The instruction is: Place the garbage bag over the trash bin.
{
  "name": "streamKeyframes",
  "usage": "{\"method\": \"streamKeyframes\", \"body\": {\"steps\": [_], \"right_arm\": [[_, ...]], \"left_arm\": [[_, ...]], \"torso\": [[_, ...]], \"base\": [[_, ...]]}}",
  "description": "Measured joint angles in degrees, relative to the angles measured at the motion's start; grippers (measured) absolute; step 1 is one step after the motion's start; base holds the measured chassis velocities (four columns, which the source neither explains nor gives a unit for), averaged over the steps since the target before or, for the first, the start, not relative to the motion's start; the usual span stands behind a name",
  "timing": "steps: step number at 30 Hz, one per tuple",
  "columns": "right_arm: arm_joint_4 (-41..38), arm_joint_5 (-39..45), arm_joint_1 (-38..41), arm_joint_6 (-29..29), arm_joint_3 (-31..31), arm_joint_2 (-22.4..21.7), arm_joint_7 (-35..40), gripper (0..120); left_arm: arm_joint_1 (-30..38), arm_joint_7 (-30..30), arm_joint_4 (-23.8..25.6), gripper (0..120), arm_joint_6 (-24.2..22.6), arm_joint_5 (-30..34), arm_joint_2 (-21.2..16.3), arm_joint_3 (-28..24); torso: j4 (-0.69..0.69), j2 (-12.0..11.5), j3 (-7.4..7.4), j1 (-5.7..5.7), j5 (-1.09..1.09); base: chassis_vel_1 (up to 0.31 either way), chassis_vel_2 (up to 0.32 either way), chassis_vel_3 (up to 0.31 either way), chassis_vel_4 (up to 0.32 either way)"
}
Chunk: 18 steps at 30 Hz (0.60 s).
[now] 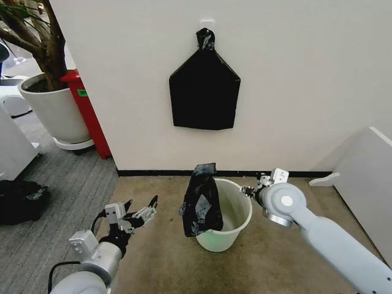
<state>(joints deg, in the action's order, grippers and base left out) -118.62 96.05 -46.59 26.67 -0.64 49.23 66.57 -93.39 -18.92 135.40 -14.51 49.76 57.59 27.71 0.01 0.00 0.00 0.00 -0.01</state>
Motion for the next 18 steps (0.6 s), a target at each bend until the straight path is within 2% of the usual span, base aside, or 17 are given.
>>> {"method": "streamKeyframes", "body": {"steps": [2,3,5,9,13,18], "right_arm": [[-1.9,-0.5,-1.4,0.3,1.1,-0.5,-1.5,95],[-4.0,-1.7,-3.4,0.6,2.4,-1.3,-4.4,98],[-4.5,-2.2,-3.9,0.6,2.7,-1.6,-5.2,99],[-11.0,-13.9,-12.2,0.3,5.5,-4.8,-16.9,100],[-12.9,-16.6,-14.6,0.2,6.1,-5.1,-18.9,100],[-18.5,-19.8,-18.5,-0.8,5.2,-3.9,-19.9,100]], "left_arm": [[2.1,-0.3,-1.1,100,-0.3,1.0,-1.6,-0.6],[5.4,-0.7,-2.8,100,-0.6,2.0,-3.5,-1.9],[6.1,-0.8,-3.2,100,-0.7,2.2,-3.8,-2.3],[17.4,-1.8,-9.7,100,-2.1,4.9,-8.0,-8.7],[21.0,-1.8,-12.0,100,-2.6,5.3,-8.8,-9.7],[30.6,-1.9,-18.1,100,-3.9,5.4,-10.3,-11.6]], "torso": [[0.01,0.0,0.00,0.00,0.00],[0.00,0.0,0.00,0.00,0.03],[-0.01,0.0,0.00,0.00,0.02],[-0.02,0.0,0.00,0.00,-0.01],[-0.02,0.0,0.00,0.00,-0.02],[-0.01,0.0,0.00,0.00,0.01]], "base": [[0.000,0.000,0.000,0.000],[0.000,0.000,0.000,0.000],[0.000,0.000,0.000,0.000],[0.000,0.000,0.000,0.000],[0.000,0.000,0.000,0.000],[0.000,0.000,0.000,0.000]]}}
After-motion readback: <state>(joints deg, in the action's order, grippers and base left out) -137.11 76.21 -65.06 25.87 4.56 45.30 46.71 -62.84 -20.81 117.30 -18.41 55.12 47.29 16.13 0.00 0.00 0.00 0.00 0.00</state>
